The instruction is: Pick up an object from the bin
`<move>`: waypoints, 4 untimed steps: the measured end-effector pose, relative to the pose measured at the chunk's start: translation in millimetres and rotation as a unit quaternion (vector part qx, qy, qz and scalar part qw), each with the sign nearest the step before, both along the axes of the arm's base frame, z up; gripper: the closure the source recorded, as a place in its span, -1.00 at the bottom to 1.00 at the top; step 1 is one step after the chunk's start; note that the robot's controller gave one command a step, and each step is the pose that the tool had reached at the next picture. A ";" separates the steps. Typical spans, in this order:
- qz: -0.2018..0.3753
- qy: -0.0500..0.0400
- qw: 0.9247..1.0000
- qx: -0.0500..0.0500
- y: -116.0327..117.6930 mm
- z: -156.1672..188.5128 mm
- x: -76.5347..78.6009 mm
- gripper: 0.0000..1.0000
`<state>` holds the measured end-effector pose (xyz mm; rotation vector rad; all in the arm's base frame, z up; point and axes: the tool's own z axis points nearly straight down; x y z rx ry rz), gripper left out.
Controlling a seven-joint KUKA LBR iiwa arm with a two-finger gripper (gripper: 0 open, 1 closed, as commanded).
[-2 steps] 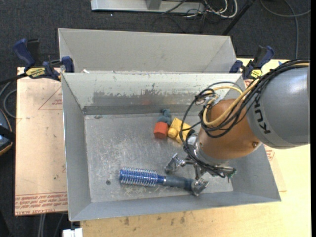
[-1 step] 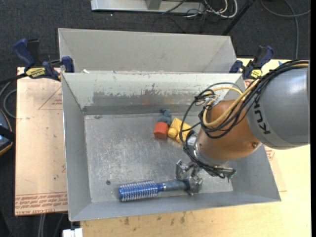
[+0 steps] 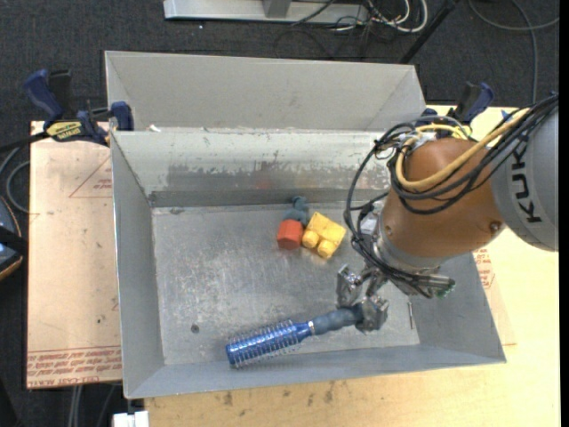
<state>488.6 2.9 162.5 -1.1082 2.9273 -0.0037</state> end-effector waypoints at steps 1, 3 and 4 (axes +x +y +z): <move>0.015 0.001 1.000 -0.001 -14.8 43.9 -4.9 1.00; -0.023 0.000 1.000 0.000 -29.6 54.1 7.2 1.00; -0.001 -0.001 1.000 -0.001 -38.1 116.3 68.5 1.00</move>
Offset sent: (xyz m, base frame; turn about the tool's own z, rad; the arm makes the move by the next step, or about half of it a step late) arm -0.0066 -0.0142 0.0417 -0.0344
